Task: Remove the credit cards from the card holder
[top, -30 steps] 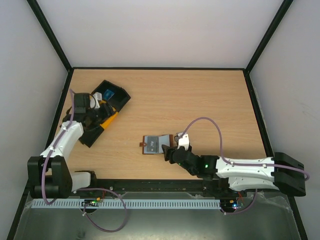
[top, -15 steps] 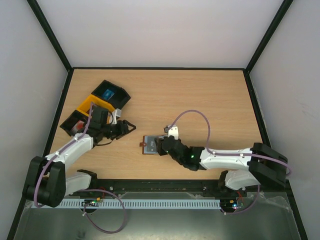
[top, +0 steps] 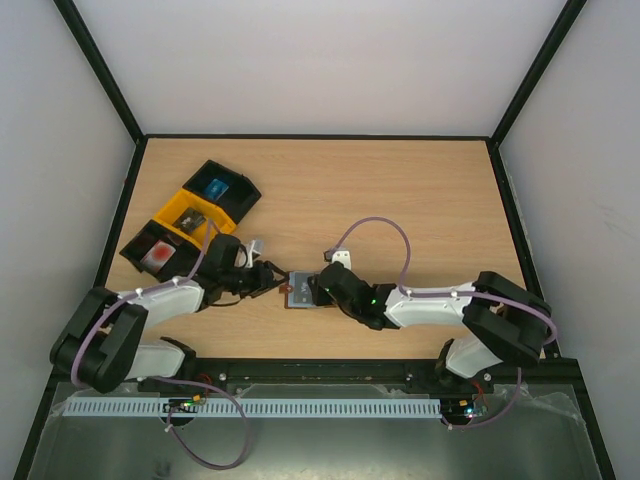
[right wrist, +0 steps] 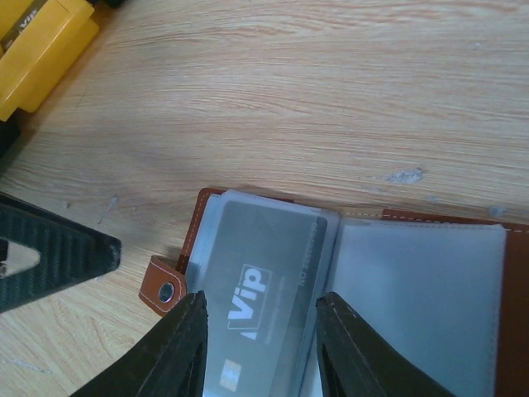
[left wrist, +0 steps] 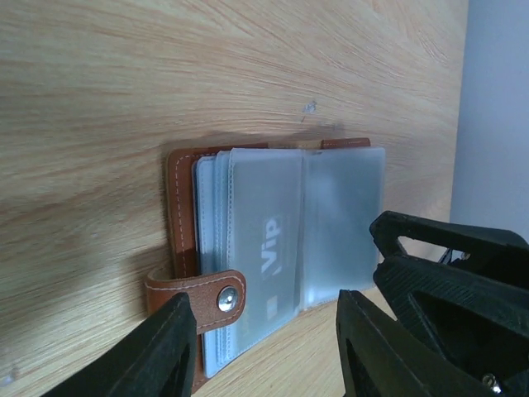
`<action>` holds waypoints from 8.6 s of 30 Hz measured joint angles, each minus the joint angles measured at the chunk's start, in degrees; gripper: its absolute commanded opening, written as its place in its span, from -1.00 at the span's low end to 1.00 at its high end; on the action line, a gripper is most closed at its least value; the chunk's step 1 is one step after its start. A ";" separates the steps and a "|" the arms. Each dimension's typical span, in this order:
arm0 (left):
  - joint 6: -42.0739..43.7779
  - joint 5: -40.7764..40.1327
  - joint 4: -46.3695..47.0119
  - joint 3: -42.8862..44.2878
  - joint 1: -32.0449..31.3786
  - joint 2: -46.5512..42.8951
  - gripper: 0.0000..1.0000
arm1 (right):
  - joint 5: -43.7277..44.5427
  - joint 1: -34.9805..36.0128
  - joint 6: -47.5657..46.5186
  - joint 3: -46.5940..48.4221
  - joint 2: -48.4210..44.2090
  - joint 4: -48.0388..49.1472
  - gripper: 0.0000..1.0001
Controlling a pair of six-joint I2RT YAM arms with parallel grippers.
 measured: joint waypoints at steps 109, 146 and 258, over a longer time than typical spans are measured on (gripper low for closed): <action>-4.74 -1.60 11.52 5.60 -6.34 15.02 0.40 | -5.05 -0.96 3.15 -5.86 8.94 14.47 -0.95; -10.86 2.12 17.64 3.67 -8.74 11.82 0.41 | -4.63 -0.96 4.22 -9.09 8.61 19.87 -0.90; -12.48 1.79 19.98 4.07 -11.52 16.11 -0.50 | -7.41 -0.90 4.15 -13.92 -5.57 18.53 -0.18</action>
